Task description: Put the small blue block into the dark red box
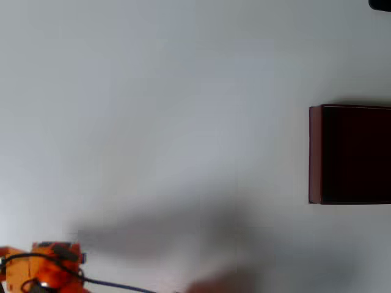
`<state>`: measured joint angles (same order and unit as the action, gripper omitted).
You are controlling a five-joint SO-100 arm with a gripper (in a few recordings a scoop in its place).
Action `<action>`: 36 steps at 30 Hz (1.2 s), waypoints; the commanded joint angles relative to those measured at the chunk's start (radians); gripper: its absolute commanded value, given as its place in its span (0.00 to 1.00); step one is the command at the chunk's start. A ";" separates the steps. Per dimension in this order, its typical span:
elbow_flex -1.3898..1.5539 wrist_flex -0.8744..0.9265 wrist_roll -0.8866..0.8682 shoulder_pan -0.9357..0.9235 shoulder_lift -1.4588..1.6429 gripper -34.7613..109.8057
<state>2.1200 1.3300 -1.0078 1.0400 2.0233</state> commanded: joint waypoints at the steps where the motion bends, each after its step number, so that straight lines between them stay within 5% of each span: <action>1: 0.015 0.094 0.117 -0.132 0.242 0.24; 10: 0.020 0.173 0.423 -0.744 0.658 0.24; 19: -0.015 0.051 0.646 -1.282 0.607 0.24; 36: -0.103 -0.520 0.715 -1.750 -0.031 0.24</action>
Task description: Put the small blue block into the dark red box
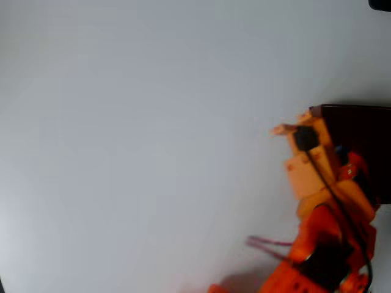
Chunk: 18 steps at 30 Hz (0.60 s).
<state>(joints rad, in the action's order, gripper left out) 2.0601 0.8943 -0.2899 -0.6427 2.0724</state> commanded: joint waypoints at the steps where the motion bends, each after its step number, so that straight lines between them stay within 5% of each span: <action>1: -0.046 -0.112 -0.003 -0.080 -0.118 0.24; 10: -0.077 -0.120 -0.078 -0.117 -0.333 0.32; 18: 0.038 0.055 0.023 -0.020 0.002 0.35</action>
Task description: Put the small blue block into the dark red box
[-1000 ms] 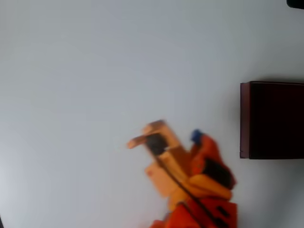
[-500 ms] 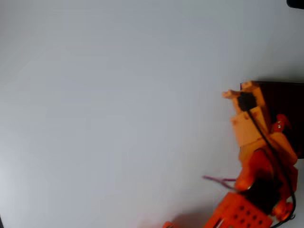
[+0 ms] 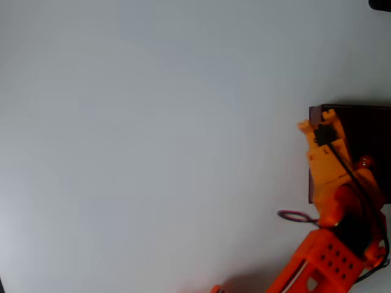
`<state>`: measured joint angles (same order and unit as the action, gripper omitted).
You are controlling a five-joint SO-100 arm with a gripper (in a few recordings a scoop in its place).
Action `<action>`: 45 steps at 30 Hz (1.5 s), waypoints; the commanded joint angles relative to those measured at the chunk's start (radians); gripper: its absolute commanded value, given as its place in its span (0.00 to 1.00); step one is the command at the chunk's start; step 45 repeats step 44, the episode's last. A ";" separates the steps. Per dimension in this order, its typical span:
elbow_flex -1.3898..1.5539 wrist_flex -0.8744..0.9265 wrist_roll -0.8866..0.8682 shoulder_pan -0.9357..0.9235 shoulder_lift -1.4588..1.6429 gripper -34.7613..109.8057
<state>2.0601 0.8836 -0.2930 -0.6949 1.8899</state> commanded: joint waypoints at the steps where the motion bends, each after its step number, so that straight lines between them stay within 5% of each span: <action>1: 0.064 0.097 0.043 0.055 0.258 0.34; 6: 0.213 0.249 0.146 0.244 0.634 0.24; 17: 0.664 0.442 0.229 0.807 1.445 0.24; 26: 0.870 0.459 0.291 1.111 1.466 0.24; 45: 0.945 0.463 0.350 1.169 1.466 0.24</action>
